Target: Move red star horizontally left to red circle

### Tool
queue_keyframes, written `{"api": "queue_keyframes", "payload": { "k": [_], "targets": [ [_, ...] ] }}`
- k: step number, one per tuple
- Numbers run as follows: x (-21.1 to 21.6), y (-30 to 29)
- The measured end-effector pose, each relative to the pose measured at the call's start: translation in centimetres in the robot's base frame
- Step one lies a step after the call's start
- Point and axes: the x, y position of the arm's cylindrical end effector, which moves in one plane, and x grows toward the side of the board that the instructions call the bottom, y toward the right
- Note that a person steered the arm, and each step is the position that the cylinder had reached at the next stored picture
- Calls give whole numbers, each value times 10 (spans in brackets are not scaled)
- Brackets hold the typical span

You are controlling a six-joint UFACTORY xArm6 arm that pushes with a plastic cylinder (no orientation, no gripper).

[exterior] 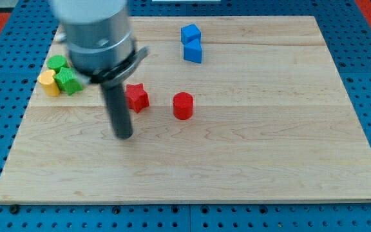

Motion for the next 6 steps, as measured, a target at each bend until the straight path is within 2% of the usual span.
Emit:
{"api": "queue_keyframes", "payload": {
  "k": [1, 2, 3, 4, 5, 6],
  "targets": [
    [-21, 64],
    [-110, 64],
    [-102, 51],
    [-30, -43],
    [-19, -16],
    [-48, 48]
  ]
}}
